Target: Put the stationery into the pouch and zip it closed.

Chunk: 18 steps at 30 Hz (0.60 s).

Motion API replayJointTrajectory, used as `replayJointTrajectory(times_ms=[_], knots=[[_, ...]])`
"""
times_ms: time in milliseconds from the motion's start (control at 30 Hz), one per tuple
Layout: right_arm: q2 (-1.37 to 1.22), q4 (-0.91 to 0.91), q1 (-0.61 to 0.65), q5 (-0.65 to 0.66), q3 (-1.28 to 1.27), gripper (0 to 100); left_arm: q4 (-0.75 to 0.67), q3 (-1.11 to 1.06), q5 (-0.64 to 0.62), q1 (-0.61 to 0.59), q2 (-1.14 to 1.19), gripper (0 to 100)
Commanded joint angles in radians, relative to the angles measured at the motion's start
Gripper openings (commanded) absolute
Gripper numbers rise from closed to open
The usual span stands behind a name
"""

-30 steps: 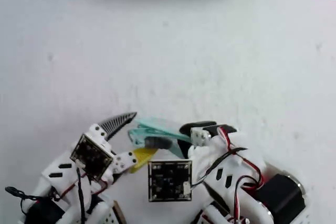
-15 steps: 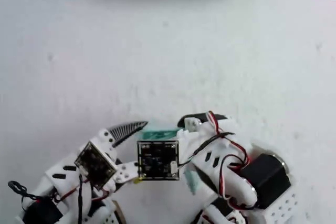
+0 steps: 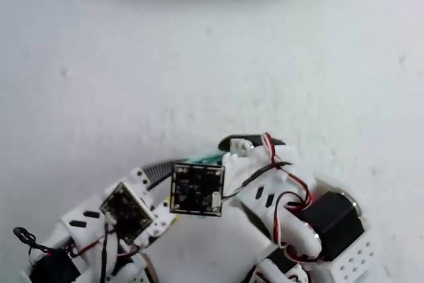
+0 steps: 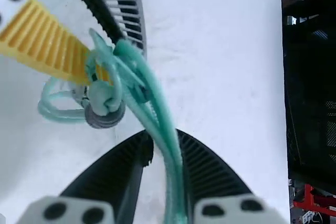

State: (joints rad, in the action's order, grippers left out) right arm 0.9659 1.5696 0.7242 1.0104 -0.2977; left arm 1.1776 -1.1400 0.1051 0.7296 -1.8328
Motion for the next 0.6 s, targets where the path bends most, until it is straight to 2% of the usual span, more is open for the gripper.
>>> replayJointTrajectory(times_ms=[0, 133, 333, 567], knots=[[0.004, -0.042, 0.007, -0.058, 0.046, 13.4, -0.089, -0.034, -0.003, 0.018, 0.004, 2], [0.007, -0.036, 0.010, -0.130, 0.049, 28.6, -0.150, -0.072, -0.003, 0.001, 0.004, 2], [0.008, -0.090, 0.007, -0.144, 0.054, 26.0, -0.288, -0.129, -0.009, -0.125, 0.004, 2], [0.062, -0.294, -0.119, -0.402, 0.127, 24.1, -0.385, -0.189, -0.011, -0.237, 0.004, 2]])
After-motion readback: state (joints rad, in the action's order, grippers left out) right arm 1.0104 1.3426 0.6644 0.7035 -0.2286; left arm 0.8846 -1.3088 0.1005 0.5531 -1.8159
